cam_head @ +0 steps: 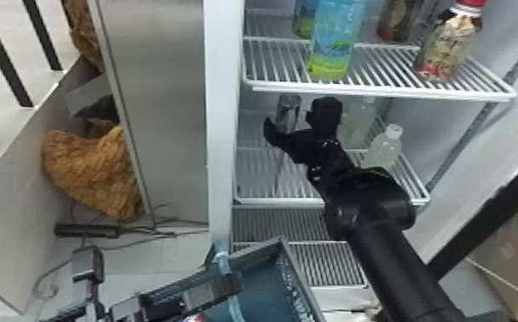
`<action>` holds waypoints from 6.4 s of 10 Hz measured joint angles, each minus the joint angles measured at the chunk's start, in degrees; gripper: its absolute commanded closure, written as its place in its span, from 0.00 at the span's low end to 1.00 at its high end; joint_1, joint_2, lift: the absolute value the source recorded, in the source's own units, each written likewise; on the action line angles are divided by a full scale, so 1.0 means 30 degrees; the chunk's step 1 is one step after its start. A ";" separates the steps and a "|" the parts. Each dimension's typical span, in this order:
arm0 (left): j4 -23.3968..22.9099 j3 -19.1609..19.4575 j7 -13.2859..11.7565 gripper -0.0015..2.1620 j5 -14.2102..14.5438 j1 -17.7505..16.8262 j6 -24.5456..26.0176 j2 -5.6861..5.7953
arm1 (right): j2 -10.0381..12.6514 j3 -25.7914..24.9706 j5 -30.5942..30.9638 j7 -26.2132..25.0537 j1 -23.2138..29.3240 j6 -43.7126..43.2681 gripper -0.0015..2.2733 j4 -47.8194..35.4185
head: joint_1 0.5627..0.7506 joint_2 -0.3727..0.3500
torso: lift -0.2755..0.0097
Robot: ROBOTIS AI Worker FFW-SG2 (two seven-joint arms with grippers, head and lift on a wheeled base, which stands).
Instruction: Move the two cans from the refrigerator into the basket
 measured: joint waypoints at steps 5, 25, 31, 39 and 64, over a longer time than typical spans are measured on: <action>0.0108 -0.0033 0.0000 0.56 -0.0022 -0.0090 -0.0044 0.0005 | 0.0134 0.0101 0.0296 -0.0530 -0.0966 0.0884 0.10 0.1377 | 0.70 0.34 | 0.20; 0.0182 -0.0206 -0.0030 0.56 0.0245 -0.0025 -0.0138 0.0093 | -0.1211 0.0423 -0.2013 0.0122 0.7041 0.3967 0.57 -1.0890 | 0.70 0.36 | 0.20; 0.0182 -0.0188 -0.0029 0.56 0.0246 0.0298 -0.0138 0.0034 | -0.2038 -0.0505 -0.3577 0.0902 1.2155 0.6662 0.57 -1.8048 | 0.70 0.35 | 0.20; 0.0182 0.0145 -0.0029 0.56 0.0176 0.0513 -0.0206 -0.0026 | -0.2587 -0.1893 -0.4692 0.2761 1.8583 1.0796 0.57 -2.5144 | 0.70 0.36 | 0.20; 0.0182 -0.0038 0.0103 0.56 -0.0381 0.0515 0.0385 0.0096 | 0.0330 -1.0438 -0.6443 0.8817 2.7410 -0.2588 0.09 -2.2933 | 0.70 0.03 | 0.20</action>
